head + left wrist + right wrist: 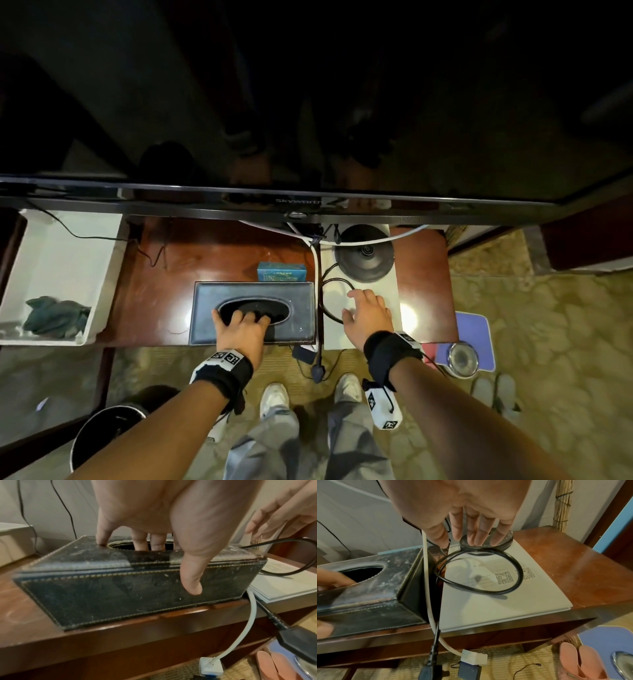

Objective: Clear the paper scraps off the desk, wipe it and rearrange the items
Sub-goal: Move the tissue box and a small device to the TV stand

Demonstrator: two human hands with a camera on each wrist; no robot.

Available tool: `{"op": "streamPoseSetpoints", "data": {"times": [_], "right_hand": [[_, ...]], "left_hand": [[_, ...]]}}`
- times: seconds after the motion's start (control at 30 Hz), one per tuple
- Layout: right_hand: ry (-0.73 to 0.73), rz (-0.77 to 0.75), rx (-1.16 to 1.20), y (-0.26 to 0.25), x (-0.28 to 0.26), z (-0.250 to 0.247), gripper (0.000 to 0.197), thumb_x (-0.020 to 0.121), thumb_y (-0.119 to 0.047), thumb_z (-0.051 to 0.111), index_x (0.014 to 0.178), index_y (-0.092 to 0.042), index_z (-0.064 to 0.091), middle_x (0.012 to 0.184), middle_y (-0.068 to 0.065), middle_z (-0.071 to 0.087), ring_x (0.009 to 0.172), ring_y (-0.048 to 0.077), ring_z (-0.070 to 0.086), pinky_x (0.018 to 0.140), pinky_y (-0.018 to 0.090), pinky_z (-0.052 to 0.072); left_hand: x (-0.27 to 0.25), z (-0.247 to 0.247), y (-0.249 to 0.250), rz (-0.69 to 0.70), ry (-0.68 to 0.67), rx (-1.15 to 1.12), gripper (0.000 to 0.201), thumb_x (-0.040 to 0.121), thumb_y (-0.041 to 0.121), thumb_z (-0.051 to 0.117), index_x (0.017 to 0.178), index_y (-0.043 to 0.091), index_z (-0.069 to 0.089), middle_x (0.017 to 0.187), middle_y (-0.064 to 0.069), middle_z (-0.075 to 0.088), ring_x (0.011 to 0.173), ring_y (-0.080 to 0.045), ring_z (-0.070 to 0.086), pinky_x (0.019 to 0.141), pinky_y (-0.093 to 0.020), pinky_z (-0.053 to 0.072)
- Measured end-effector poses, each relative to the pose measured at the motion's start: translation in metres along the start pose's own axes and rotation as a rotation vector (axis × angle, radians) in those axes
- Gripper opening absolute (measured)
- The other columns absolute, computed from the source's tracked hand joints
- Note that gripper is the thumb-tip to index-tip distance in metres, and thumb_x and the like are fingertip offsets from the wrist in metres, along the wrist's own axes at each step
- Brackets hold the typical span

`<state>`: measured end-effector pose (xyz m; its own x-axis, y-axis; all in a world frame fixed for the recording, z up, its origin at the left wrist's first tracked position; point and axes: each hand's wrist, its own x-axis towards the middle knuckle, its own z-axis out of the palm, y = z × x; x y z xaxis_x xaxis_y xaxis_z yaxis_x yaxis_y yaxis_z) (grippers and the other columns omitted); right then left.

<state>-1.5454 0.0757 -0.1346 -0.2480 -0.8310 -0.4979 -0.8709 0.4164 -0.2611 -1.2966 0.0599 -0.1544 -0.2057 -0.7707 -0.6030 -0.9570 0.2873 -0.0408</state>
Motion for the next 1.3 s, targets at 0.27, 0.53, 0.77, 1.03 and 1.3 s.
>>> {"op": "streamPoseSetpoints", "data": {"times": [0.27,0.53,0.77,1.03,1.3], "right_hand": [[0.021,-0.040,-0.012,-0.013,-0.018,-0.037,0.039,0.094,-0.032,0.051,0.132,-0.025,0.045,0.135,-0.001,0.047,0.124,0.024,0.040,0.101,0.039,0.037],[0.098,-0.131,0.037,-0.029,-0.050,-0.097,0.035,0.093,-0.030,0.052,0.127,-0.023,0.052,0.129,0.001,0.058,0.120,0.024,0.050,0.100,0.038,0.044],[0.099,-0.297,0.034,-0.050,-0.087,-0.122,0.028,0.092,-0.034,0.053,0.118,-0.025,0.057,0.121,-0.002,0.061,0.114,0.021,0.055,0.098,0.036,0.046],[0.061,-0.614,-0.061,-0.142,-0.142,-0.112,0.028,0.091,-0.040,0.055,0.116,-0.027,0.059,0.119,-0.003,0.062,0.109,0.020,0.059,0.092,0.035,0.048],[0.041,-0.925,-0.159,-0.291,-0.243,-0.051,0.027,0.089,-0.042,0.055,0.111,-0.028,0.060,0.112,-0.003,0.064,0.107,0.021,0.059,0.089,0.034,0.048]], "left_hand": [[-0.019,-0.041,-0.008,-0.010,-0.025,-0.041,0.076,0.080,0.031,0.060,0.149,0.035,0.028,0.143,0.000,0.039,0.136,-0.030,0.030,0.114,-0.067,0.009],[-0.063,-0.119,-0.019,-0.003,0.214,-0.251,0.055,0.089,0.042,0.052,0.143,0.035,0.040,0.139,0.002,0.046,0.131,-0.025,0.040,0.114,-0.051,0.027],[-0.131,-0.157,-0.018,-0.099,0.357,-0.356,0.047,0.095,0.037,0.046,0.142,0.033,0.043,0.139,0.003,0.048,0.132,-0.023,0.041,0.112,-0.050,0.028],[-0.236,-0.135,-0.075,-0.339,0.470,-0.409,0.044,0.095,0.039,0.043,0.138,0.028,0.047,0.133,-0.002,0.054,0.123,-0.028,0.052,0.101,-0.046,0.041],[-0.361,-0.066,-0.186,-0.613,0.571,-0.499,0.040,0.098,0.045,0.040,0.136,0.034,0.048,0.130,0.002,0.054,0.123,-0.024,0.051,0.099,-0.045,0.040]]}}
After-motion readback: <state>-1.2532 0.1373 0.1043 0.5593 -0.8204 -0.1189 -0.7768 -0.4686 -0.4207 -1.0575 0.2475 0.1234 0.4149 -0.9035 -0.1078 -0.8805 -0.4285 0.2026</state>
